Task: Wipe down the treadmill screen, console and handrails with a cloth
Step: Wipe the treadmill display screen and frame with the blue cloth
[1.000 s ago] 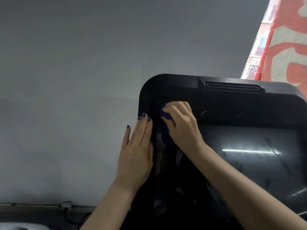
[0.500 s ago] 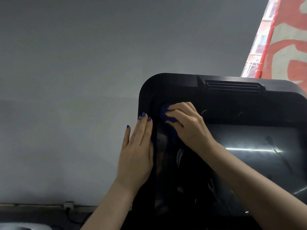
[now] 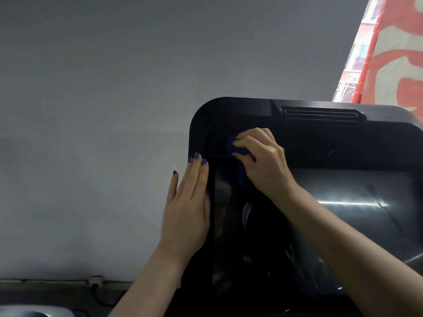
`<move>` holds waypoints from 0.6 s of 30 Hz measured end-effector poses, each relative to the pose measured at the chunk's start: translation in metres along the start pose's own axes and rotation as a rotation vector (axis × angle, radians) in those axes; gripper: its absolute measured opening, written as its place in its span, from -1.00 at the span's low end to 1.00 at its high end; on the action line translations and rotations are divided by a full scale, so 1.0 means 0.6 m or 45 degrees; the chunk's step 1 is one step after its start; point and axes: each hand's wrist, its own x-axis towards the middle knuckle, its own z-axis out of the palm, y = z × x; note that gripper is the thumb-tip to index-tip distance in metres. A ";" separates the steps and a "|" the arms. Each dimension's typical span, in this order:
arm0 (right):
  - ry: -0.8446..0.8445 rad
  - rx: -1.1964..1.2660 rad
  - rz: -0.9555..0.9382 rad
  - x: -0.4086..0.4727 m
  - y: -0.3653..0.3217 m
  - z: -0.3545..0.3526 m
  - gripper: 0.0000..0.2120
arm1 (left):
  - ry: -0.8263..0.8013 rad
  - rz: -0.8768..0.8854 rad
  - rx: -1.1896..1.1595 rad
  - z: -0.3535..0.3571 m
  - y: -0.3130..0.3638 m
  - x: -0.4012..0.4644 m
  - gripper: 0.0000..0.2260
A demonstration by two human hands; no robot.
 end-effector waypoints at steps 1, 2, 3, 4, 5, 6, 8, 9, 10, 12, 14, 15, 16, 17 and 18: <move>0.018 -0.001 0.020 0.001 -0.007 0.009 -0.90 | -0.002 -0.001 -0.006 0.001 0.000 0.000 -0.51; 0.013 0.011 0.020 0.001 -0.013 0.016 -0.90 | -0.004 0.000 -0.005 0.001 -0.001 -0.001 -0.50; -0.016 0.031 -0.003 -0.001 -0.016 0.019 -0.90 | -0.002 0.001 -0.001 0.001 -0.001 -0.001 -0.50; -0.057 0.051 -0.041 -0.004 -0.014 0.014 -0.90 | 0.003 0.004 0.005 0.000 -0.002 -0.001 -0.51; -0.098 0.065 -0.079 -0.008 -0.009 0.005 -0.90 | 0.007 0.008 0.015 0.000 -0.002 0.000 -0.51; -0.122 0.071 -0.107 -0.012 -0.002 -0.005 -0.90 | 0.011 0.012 0.030 0.000 -0.001 0.000 -0.52; -0.109 0.068 -0.108 -0.016 0.015 -0.024 -0.90 | 0.017 0.019 0.063 0.000 0.000 0.000 -0.53; -0.083 0.057 -0.086 -0.015 0.020 -0.028 -0.90 | 0.021 0.019 0.066 0.001 0.000 0.000 -0.53; -0.054 0.041 -0.057 -0.012 0.021 -0.025 -0.90 | 0.023 0.017 0.058 0.002 0.000 0.000 -0.53; -0.007 0.011 -0.004 -0.004 0.009 -0.008 -0.91 | 0.022 0.010 0.025 0.002 -0.001 0.000 -0.52; -0.016 0.022 -0.008 -0.002 -0.004 0.007 -0.91 | 0.020 0.004 0.004 0.002 -0.001 0.000 -0.52; -0.042 0.041 -0.036 -0.004 -0.005 0.007 -0.91 | 0.021 0.004 0.004 0.002 -0.001 -0.001 -0.52; -0.074 0.062 -0.070 -0.008 -0.002 0.001 -0.91 | 0.020 0.007 0.015 0.001 -0.001 -0.001 -0.52; -0.099 0.077 -0.096 -0.013 0.004 -0.008 -0.90 | 0.017 0.015 0.038 0.001 -0.001 0.000 -0.52; -0.109 0.080 -0.102 -0.017 0.011 -0.018 -0.90 | 0.016 0.023 0.063 0.001 -0.001 0.000 -0.53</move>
